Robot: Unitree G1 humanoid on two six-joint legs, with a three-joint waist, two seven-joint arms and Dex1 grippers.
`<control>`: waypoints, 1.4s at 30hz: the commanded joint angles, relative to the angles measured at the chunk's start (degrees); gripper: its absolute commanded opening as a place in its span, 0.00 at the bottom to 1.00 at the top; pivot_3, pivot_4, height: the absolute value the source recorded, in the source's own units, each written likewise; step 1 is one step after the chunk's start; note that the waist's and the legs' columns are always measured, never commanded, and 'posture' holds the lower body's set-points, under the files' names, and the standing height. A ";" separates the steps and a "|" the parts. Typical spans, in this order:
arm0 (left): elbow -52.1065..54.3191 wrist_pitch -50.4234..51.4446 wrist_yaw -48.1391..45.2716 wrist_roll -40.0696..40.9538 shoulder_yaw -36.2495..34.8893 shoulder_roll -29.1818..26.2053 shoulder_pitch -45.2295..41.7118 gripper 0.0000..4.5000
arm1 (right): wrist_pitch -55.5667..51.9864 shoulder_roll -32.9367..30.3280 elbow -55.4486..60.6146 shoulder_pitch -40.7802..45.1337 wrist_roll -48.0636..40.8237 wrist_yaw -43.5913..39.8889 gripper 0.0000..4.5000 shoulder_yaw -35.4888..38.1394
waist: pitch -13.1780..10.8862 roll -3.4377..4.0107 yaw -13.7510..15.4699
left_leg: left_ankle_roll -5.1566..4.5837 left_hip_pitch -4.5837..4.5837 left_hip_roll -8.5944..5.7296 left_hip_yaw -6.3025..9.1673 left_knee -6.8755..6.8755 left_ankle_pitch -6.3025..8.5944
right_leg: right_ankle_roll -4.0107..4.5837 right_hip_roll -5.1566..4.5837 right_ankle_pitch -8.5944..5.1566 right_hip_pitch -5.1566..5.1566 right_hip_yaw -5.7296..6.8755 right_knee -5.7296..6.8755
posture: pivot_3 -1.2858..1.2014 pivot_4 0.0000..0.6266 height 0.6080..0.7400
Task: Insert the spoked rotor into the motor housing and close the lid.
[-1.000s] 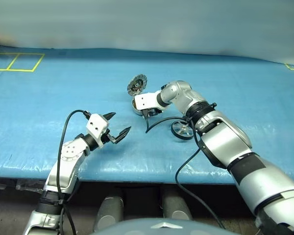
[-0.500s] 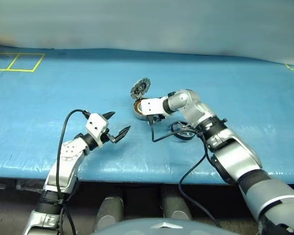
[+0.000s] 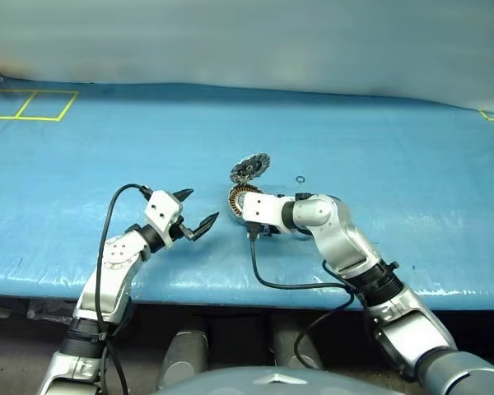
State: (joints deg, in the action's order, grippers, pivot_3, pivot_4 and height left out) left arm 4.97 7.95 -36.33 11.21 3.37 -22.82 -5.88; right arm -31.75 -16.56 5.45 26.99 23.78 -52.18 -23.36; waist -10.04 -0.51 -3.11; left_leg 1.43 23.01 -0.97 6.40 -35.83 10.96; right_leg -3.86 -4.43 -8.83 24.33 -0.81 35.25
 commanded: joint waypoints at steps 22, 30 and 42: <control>0.52 -1.79 0.11 -0.46 -0.84 -0.77 -0.41 1.00 | -18.94 1.09 19.06 -6.72 -3.77 8.72 0.44 -8.74 | 0.03 -0.06 0.50 | 0.05 0.17 0.05 -0.01 0.03 0.04 | -0.01 0.00 -0.01 0.16 0.05 -0.11 | 0.52 0.24 1.00; 1.00 -1.70 0.30 -0.31 -1.39 -1.37 0.60 1.00 | -22.59 3.52 19.73 -5.97 -6.19 10.25 0.44 -11.00 | 0.04 -0.07 0.14 | 0.06 0.17 0.06 -0.01 0.08 0.04 | 0.00 0.00 -0.01 0.19 0.06 -0.12 | 0.52 0.24 1.00; 1.34 -1.37 0.38 -0.32 -1.58 -1.73 0.63 1.00 | -25.39 5.54 21.59 -4.16 -11.38 12.47 1.00 -8.80 | 0.07 -0.13 -0.13 | 0.07 0.28 0.08 0.01 0.09 0.05 | 0.01 -0.01 -0.01 0.27 0.09 -0.16 | 0.52 0.24 1.00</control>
State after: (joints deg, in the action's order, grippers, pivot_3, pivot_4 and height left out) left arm 4.72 7.17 -36.13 11.12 2.56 -24.15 -5.14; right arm -56.20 -12.06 23.16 21.69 13.98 -40.01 -33.22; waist -9.97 -0.64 -3.24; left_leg 1.50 23.35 -0.90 6.42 -35.74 11.01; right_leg -3.85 -4.44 -8.85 24.65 -0.71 35.08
